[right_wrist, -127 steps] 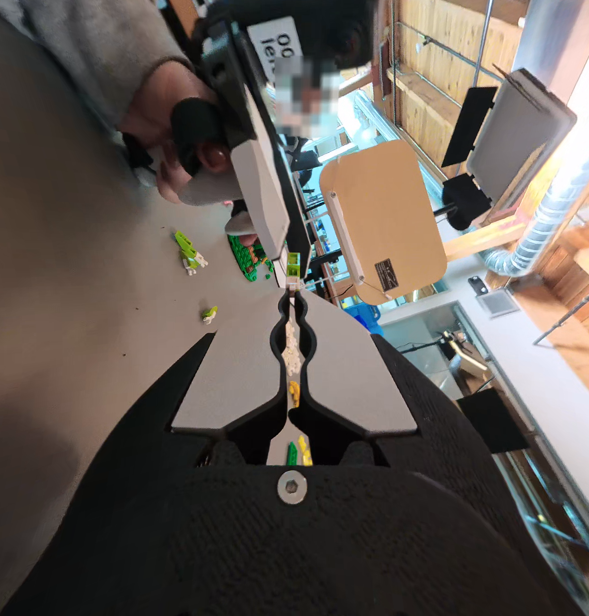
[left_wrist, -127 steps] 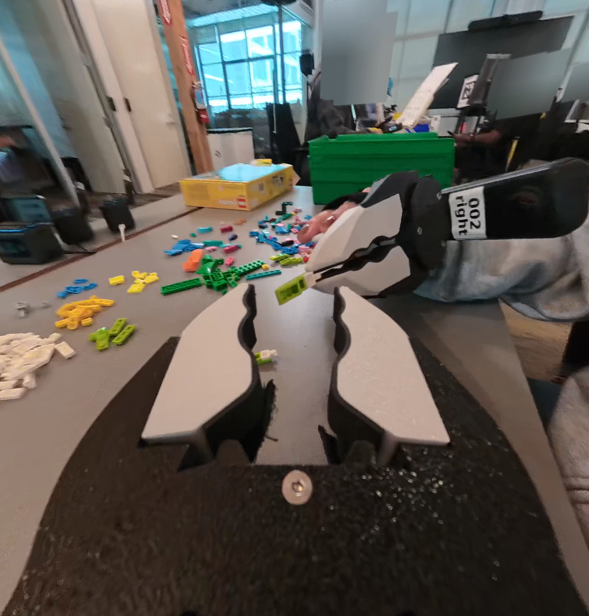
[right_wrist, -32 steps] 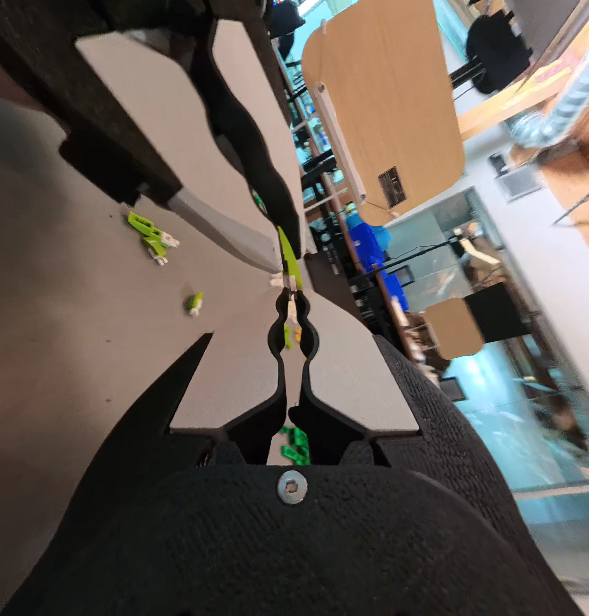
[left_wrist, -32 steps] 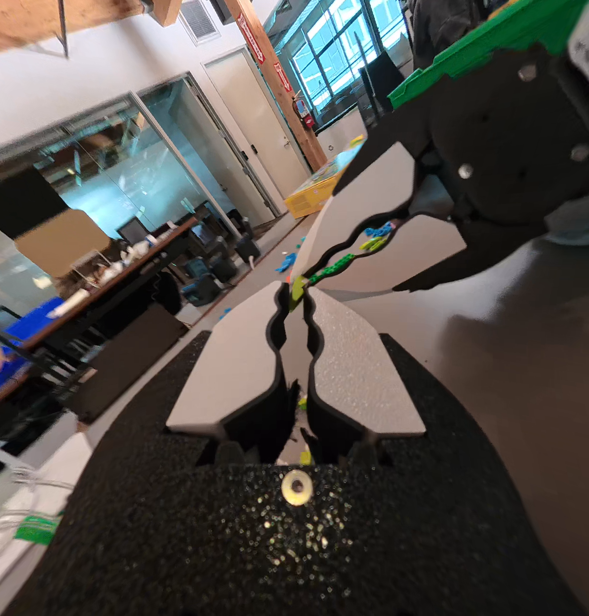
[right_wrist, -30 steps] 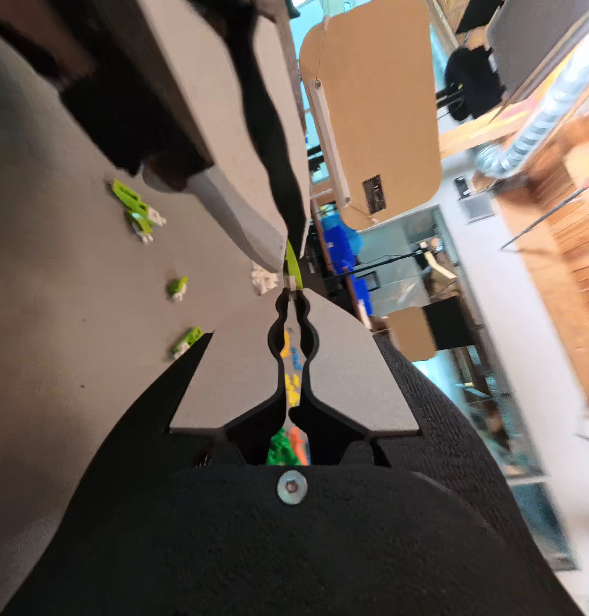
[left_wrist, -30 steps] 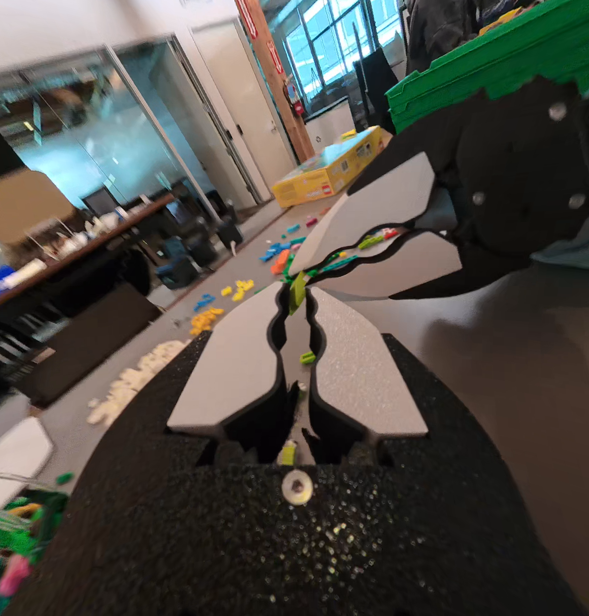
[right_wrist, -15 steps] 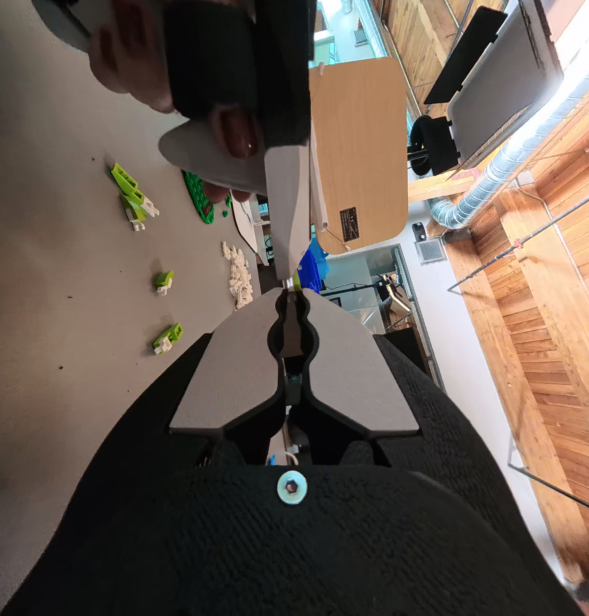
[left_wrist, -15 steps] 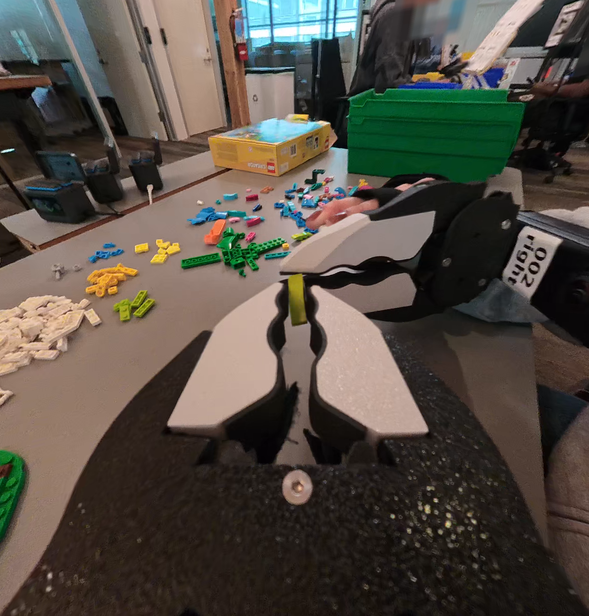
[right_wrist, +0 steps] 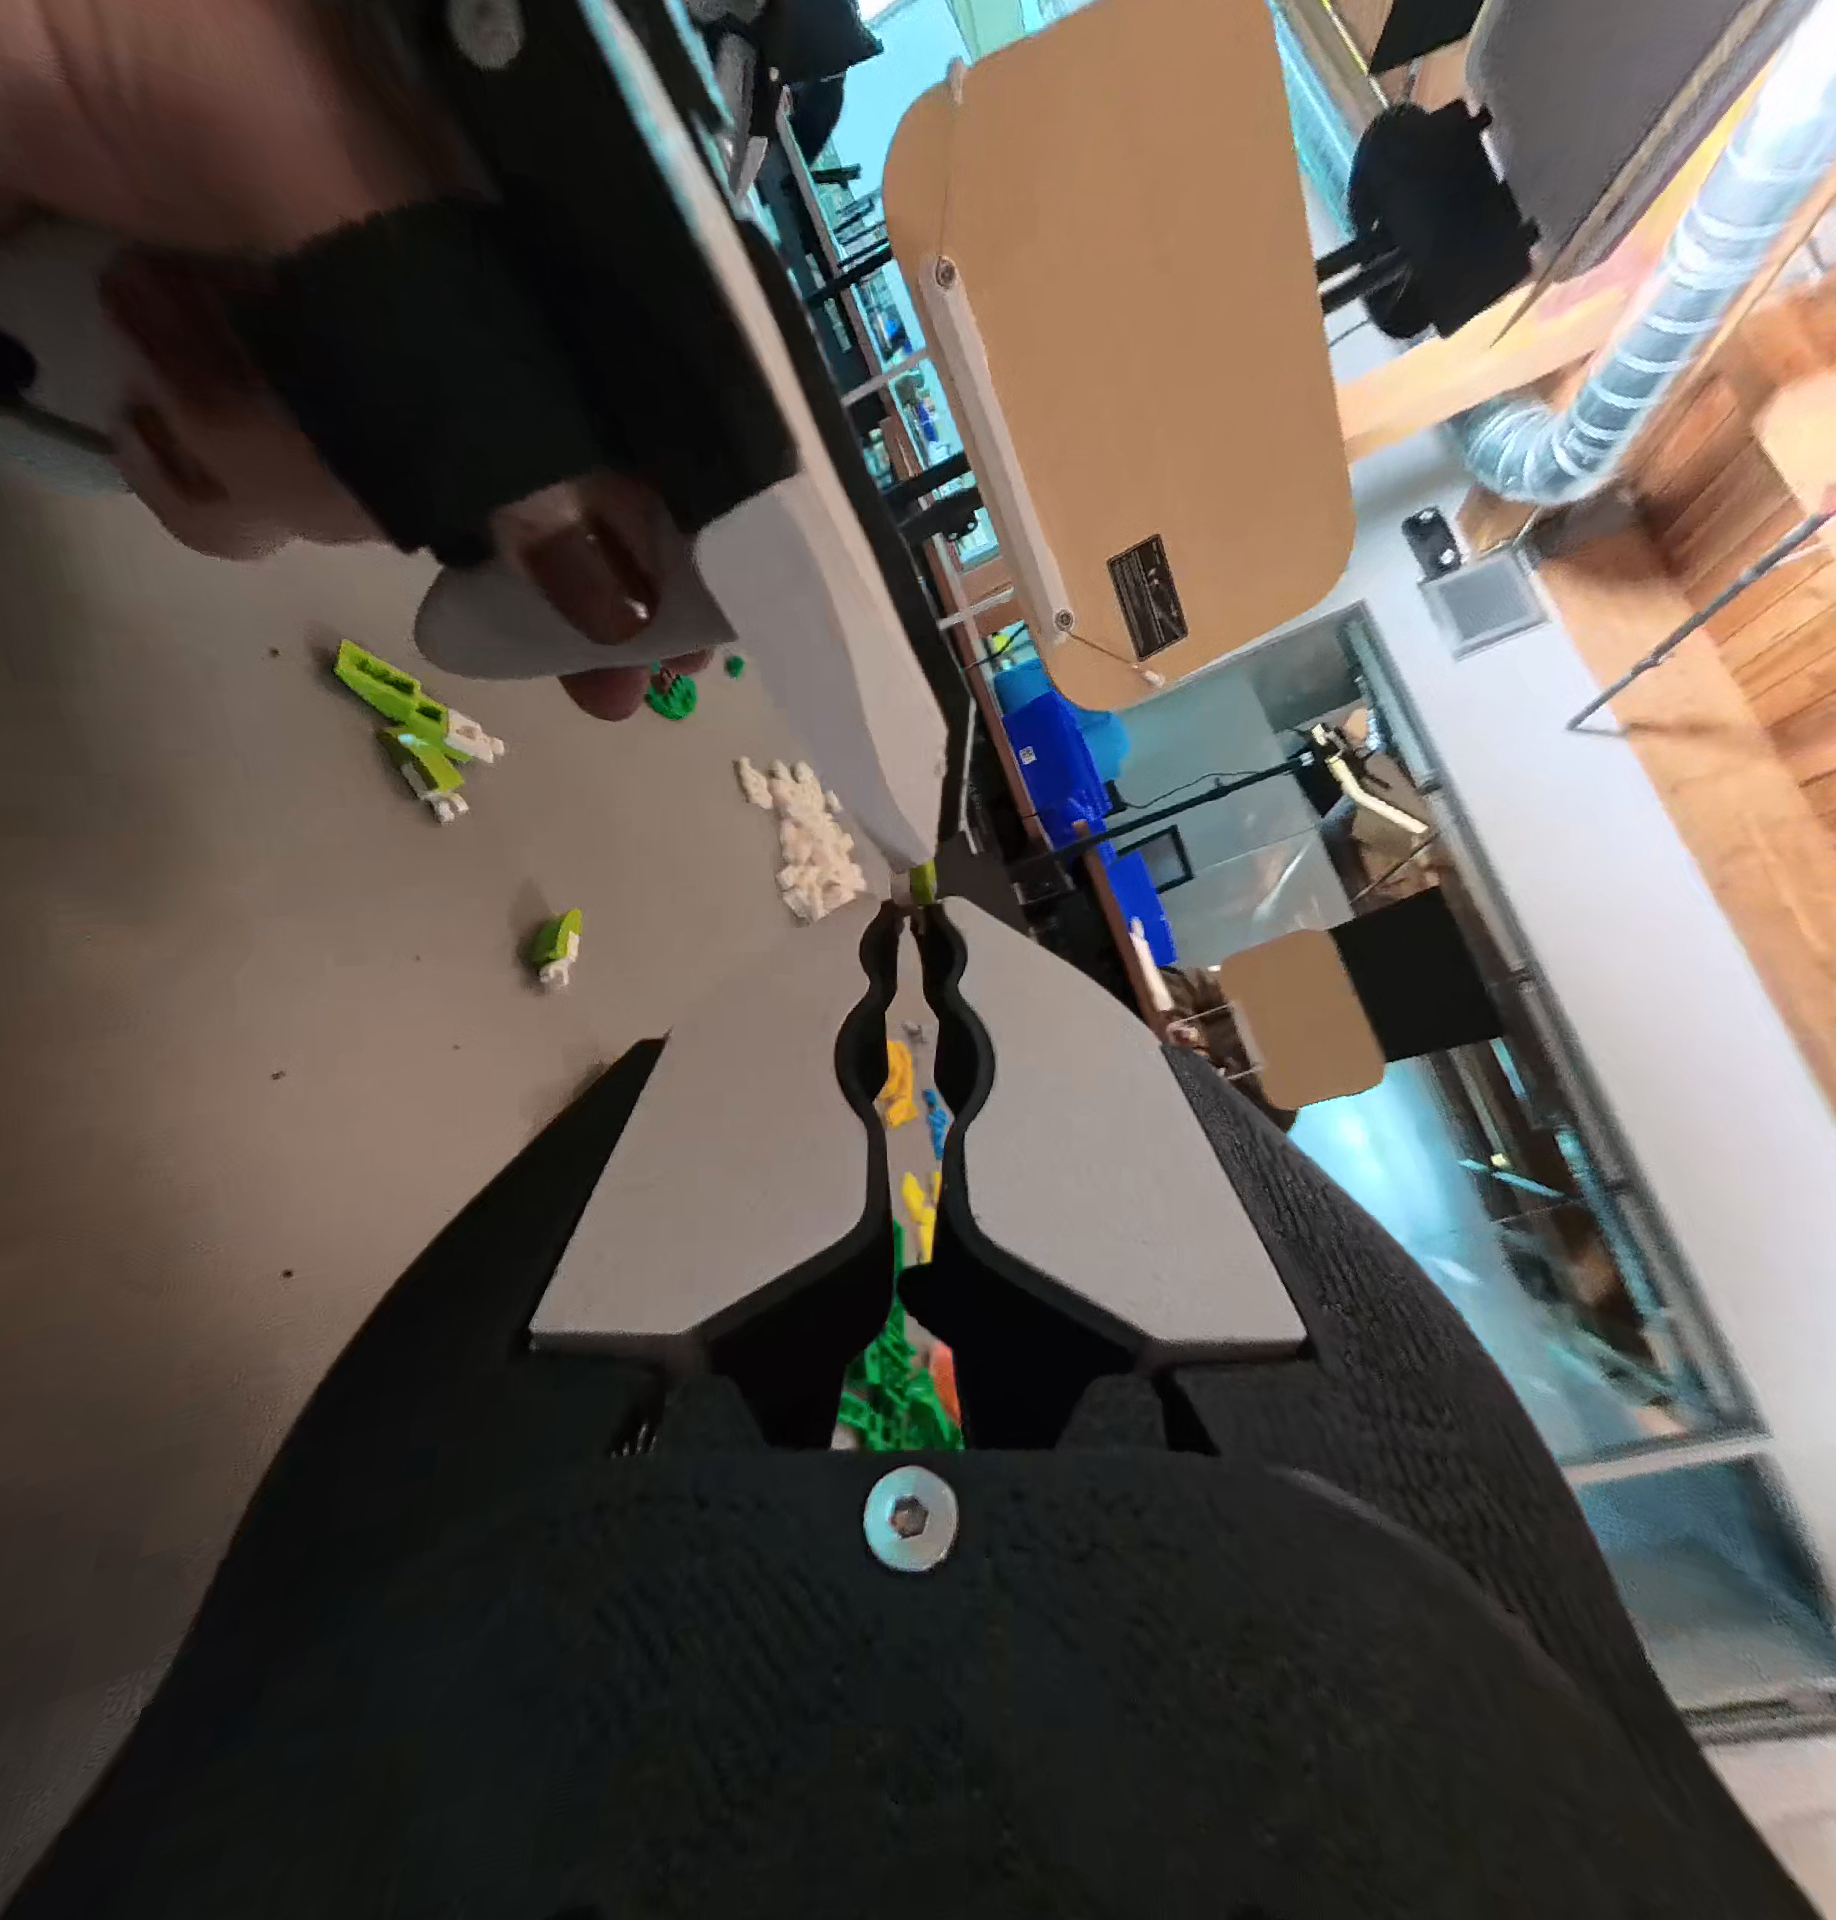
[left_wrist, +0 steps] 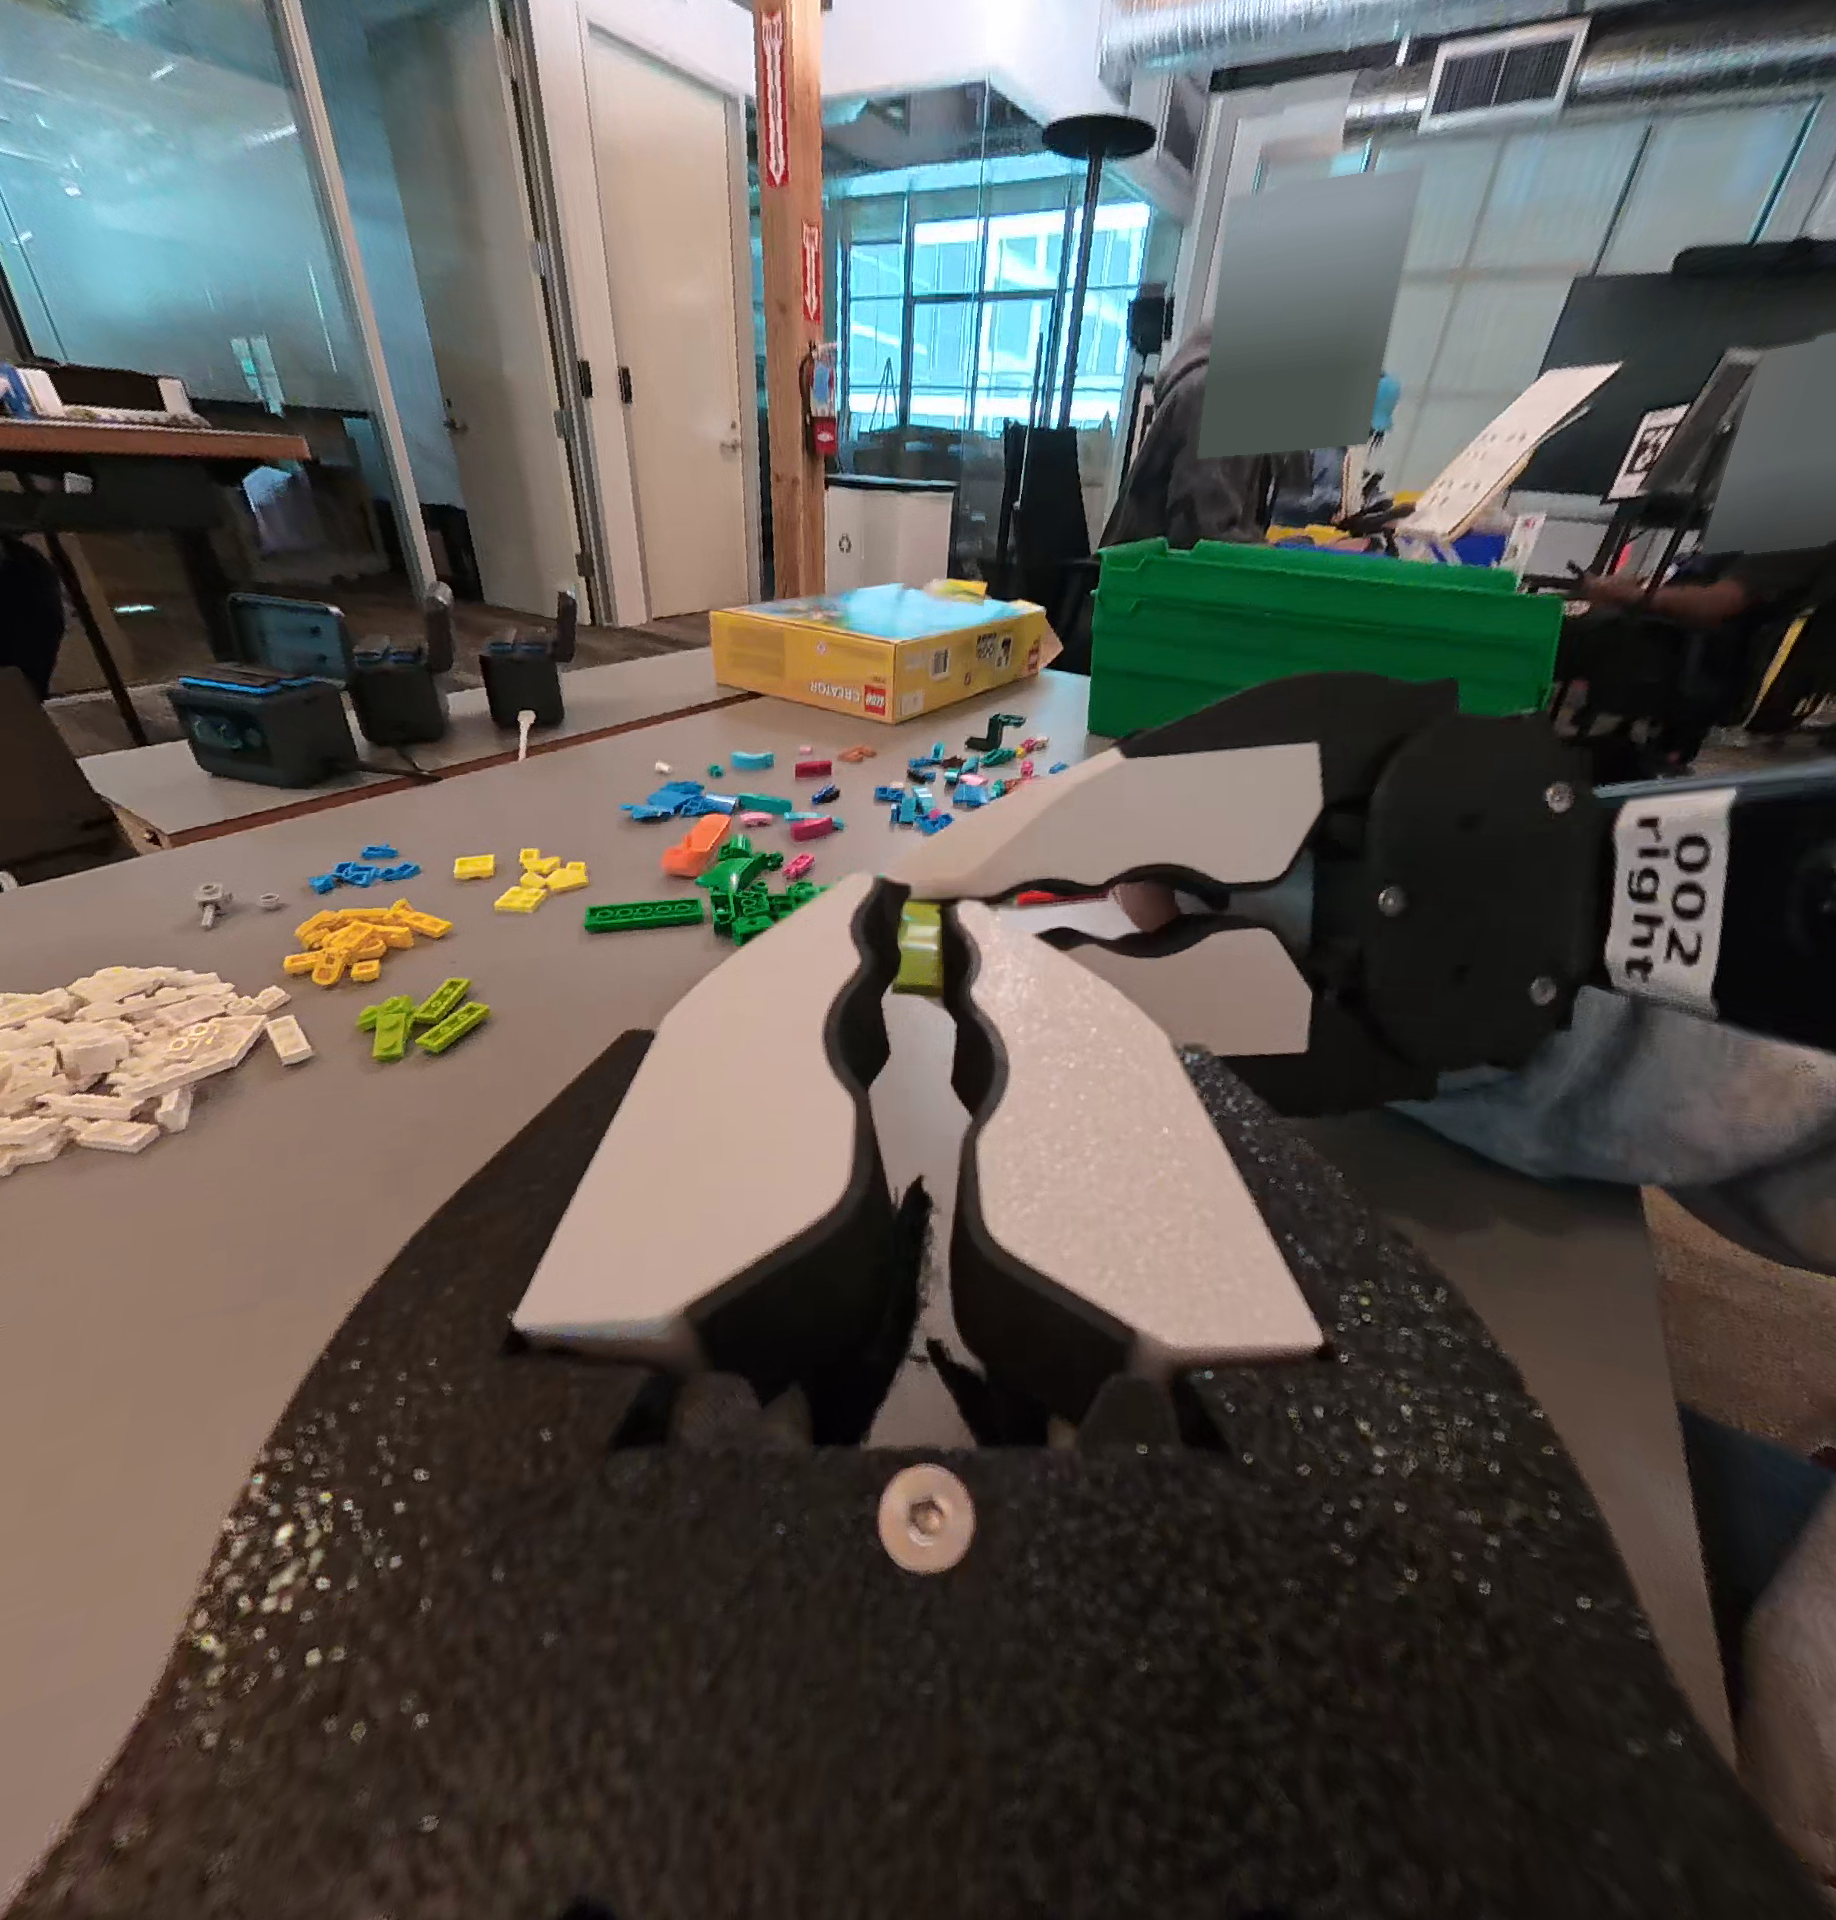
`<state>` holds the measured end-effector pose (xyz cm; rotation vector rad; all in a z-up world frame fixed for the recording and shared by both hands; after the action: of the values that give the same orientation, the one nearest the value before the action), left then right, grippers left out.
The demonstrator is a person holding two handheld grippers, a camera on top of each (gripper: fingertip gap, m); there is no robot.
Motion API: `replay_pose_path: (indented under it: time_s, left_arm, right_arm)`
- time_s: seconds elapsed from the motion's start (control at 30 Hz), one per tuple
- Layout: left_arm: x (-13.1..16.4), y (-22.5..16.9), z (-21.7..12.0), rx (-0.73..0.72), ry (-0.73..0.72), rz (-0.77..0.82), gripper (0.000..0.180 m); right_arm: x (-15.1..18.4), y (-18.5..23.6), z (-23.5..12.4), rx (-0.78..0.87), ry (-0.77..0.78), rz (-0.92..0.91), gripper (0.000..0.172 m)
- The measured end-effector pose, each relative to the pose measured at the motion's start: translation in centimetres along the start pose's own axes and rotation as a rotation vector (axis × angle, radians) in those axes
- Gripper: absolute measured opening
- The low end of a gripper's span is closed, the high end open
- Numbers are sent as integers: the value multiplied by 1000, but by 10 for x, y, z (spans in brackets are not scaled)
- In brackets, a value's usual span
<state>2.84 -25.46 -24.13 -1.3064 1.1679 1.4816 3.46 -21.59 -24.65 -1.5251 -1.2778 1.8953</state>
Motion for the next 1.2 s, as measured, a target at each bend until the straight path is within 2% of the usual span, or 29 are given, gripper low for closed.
replay_pose_path:
  time_s: [0.1, 0.23, 0.4, 0.43, 0.47, 0.53, 0.67, 0.77, 0.8, 0.83, 0.87, 0.93, 1.07, 1.2]
  left_arm:
    - [-11, -2, 0, 23, -81, -46, 6]
    - [-10, 5, -2, -13, -90, -31, 0]
    - [-1, 28, -9, -73, 22, -25, 2]
    - [2, 30, -9, -94, 65, 7, 6]
    - [5, 28, -8, -85, 112, 48, 18]
    - [9, 21, -5, -57, 210, 178, 33]
    - [16, 13, -3, -127, 412, 696, 42]
    - [22, 5, 2, -167, 480, 992, 33]
    - [25, 3, 3, -178, 499, 1055, 26]
    - [27, 3, 4, -204, 514, 1112, 11]
    - [29, 4, 4, -226, 532, 1160, 9]
    - [32, 7, 3, -254, 562, 1158, 8]
    - [30, 13, 4, -274, 540, 966, 8]
    - [34, 13, 7, -229, 485, 749, 7]
  right_arm:
    - [-4, 10, -2, -42, -25, -52, 4]
    - [2, 13, 0, -69, -6, -39, 3]
    - [12, 1, 3, -22, 25, 54, 3]
    - [14, -1, 3, -12, 27, 33, 4]
    - [16, -1, 3, -3, 26, 5, 4]
    - [18, 0, 4, 11, 34, -68, 3]
    - [18, 7, 5, -5, 46, -129, 3]
    - [15, 13, 5, -40, 44, -117, 4]
    - [14, 15, 5, -50, 46, -124, 4]
    - [14, 17, 5, -56, 50, -132, 4]
    - [14, 18, 5, -64, 55, -131, 4]
    - [13, 21, 6, -89, 70, -78, 4]
    - [10, 18, 9, -96, 122, 80, 3]
    - [14, 18, 7, -54, 131, -68, 3]
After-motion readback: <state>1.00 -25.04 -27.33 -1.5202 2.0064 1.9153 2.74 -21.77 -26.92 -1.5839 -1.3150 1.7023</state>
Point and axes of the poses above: each gripper's, where its closed fingertips meet, z out along the fingers, x out of its underside, y = z × x across the jaws, the point moved 3 cm from there along -z, back along the fingers, and after that the axes turned 10 degrees about z, right-handed, at the moved point
